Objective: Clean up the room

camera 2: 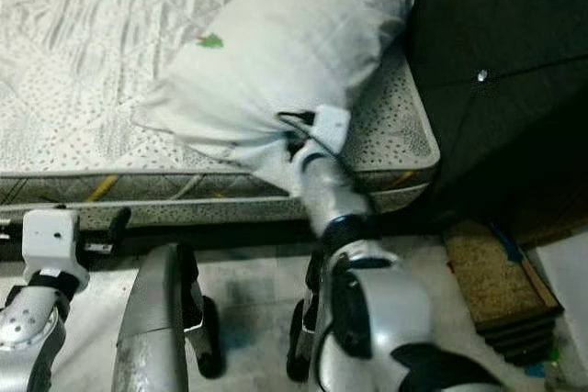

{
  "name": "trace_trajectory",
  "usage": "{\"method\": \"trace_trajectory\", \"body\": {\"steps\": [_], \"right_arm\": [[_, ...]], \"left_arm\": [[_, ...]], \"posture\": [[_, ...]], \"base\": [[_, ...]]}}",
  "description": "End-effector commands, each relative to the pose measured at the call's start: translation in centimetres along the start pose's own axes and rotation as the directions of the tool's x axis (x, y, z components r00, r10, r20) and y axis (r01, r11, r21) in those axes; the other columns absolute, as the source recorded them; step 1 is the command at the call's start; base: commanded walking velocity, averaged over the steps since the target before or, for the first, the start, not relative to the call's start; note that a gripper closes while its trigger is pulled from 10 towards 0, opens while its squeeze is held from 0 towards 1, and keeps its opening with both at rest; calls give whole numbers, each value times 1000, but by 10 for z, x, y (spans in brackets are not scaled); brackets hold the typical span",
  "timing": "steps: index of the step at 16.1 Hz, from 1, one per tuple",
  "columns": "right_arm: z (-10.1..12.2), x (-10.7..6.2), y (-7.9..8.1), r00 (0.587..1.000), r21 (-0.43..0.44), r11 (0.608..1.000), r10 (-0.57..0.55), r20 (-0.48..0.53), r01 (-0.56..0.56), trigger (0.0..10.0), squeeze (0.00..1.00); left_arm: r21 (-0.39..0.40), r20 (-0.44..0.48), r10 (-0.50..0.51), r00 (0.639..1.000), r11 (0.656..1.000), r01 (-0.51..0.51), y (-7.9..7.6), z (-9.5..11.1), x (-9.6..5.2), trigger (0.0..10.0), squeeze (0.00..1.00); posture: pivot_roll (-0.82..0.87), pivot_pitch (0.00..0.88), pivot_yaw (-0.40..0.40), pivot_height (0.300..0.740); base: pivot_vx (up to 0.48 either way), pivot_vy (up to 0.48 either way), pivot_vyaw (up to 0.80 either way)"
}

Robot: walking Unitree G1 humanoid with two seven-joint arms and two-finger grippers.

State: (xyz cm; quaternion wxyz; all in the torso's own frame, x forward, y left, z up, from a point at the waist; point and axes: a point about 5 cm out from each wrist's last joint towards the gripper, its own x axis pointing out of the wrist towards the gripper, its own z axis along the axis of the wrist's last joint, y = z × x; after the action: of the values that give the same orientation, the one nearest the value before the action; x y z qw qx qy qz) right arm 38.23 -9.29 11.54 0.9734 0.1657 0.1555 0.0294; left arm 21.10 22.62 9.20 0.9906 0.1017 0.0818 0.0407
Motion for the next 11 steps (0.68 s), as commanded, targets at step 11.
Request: {"method": "trace_trajectory", "body": {"steps": [11], "right_arm": [[132, -6, -58, 961, -349, 926, -47, 274, 145, 0, 0]], "left_arm": [[-5, 15, -1, 1000, 1000, 1, -6, 0, 12, 10000, 0]], "posture": [[174, 150, -108, 546]], "base": [[0, 0, 0]]}}
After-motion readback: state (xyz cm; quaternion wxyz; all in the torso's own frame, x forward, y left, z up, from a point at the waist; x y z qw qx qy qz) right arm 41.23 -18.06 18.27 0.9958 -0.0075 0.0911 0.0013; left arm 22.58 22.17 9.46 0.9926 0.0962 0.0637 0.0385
